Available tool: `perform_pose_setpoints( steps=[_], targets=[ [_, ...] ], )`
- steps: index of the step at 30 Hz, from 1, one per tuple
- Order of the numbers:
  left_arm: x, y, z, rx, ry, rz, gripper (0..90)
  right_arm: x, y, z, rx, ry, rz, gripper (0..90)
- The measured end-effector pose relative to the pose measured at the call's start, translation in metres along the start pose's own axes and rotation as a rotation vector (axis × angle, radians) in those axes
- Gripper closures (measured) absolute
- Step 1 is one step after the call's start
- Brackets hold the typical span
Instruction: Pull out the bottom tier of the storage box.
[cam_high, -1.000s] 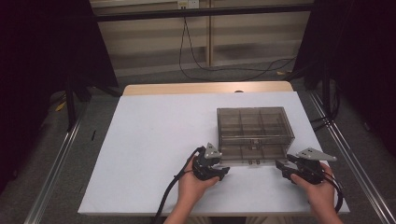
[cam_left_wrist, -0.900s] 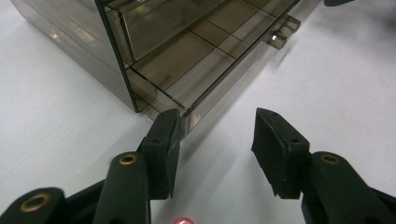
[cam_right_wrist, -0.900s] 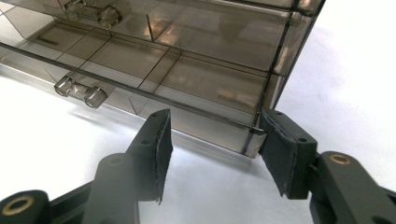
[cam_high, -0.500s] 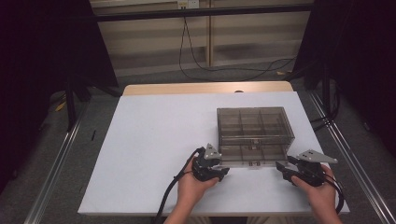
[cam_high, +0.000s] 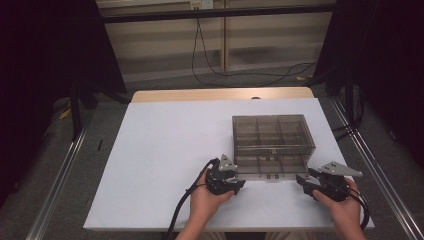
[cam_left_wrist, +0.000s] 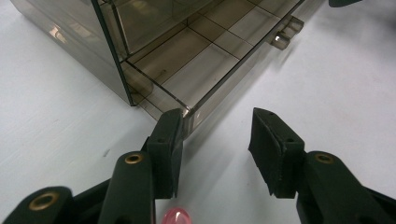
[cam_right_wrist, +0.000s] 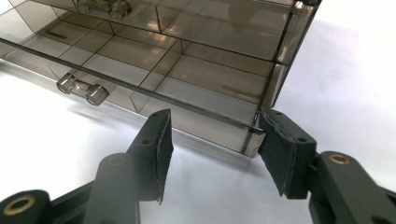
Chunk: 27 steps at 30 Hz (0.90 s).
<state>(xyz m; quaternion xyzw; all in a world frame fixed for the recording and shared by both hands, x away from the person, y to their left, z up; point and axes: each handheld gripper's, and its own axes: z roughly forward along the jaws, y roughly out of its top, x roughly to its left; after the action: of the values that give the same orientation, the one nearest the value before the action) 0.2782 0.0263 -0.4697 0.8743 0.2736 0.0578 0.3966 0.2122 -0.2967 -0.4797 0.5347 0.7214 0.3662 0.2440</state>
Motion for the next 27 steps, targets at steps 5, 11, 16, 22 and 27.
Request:
perform_pose_setpoints(
  steps=[5, 11, 16, 22, 27],
  targets=[
    [-0.0001, -0.0002, -0.0009, 0.005, -0.002, 0.003, 55.1, 0.0001, -0.0007, -0.0009, 0.001, 0.005, 0.001, 45.8],
    [-0.001, -0.0003, -0.0021, 0.017, 0.002, 0.01, 55.5, 0.0004, -0.0013, -0.002, 0.002, 0.006, 0.002, 45.9],
    [-0.0026, -0.001, -0.0023, 0.012, -0.002, -0.001, 56.0, 0.0008, -0.0019, -0.0033, 0.001, 0.006, -0.001, 45.7],
    [-0.0026, -0.0018, -0.0038, 0.017, 0.0, -0.003, 58.1, 0.0005, -0.0025, -0.0049, 0.003, 0.013, 0.002, 45.7],
    [-0.0021, -0.0045, -0.0039, 0.004, -0.008, -0.019, 60.5, 0.0011, -0.0028, -0.006, 0.006, 0.016, 0.005, 45.4]
  ],
)
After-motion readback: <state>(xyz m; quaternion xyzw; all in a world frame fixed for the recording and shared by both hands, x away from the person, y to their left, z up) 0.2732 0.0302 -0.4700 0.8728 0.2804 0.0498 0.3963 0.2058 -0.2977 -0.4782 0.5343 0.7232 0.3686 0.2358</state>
